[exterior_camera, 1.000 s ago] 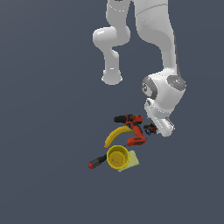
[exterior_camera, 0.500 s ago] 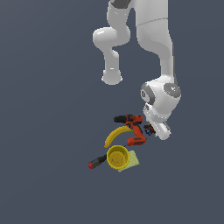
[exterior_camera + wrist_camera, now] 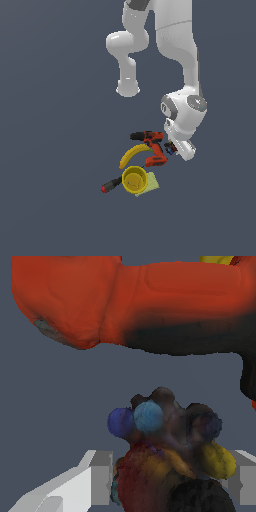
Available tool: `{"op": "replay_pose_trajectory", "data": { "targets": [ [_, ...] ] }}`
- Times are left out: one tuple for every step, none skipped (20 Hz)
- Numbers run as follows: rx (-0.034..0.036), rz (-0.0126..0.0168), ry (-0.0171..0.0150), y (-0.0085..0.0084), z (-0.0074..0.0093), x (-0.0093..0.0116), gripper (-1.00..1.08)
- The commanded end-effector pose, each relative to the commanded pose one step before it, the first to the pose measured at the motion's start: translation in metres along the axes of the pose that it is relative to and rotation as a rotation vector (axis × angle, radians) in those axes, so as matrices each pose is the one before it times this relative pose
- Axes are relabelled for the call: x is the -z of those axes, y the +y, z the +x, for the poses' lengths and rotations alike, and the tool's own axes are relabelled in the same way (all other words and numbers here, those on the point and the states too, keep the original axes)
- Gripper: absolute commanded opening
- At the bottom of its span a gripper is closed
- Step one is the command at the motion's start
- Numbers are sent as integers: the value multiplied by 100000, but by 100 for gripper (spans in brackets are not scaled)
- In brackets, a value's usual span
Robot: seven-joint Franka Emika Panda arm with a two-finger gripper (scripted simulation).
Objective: Pick up a designated object from a clutter of objects.
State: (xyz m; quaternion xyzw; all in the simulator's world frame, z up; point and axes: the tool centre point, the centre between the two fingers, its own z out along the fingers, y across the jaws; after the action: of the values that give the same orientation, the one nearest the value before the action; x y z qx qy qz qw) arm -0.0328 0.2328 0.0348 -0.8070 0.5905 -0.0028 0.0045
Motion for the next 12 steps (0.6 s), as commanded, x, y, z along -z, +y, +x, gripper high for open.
{"op": "replay_pose_trajectory", "data": {
  "targets": [
    [51,-1062,101,385,23,-511,-100],
    [-44,1055,-59,-372,-15,516,-100],
    [0,0,0,1,13,25,-100],
    [0,0,0,4,39,74,-100],
    [0,0,0,7,66,124,-100],
    [0,0,0,10,92,174,-100],
    [0,0,0,13,118,224,-100],
    [0,0,0,15,145,274,-100],
    [0,0,0,18,172,325,-100],
    [18,-41,19,20,188,352,-100],
    [0,0,0,24,226,429,-100],
    [0,0,0,27,253,482,-100]
  ]
}}
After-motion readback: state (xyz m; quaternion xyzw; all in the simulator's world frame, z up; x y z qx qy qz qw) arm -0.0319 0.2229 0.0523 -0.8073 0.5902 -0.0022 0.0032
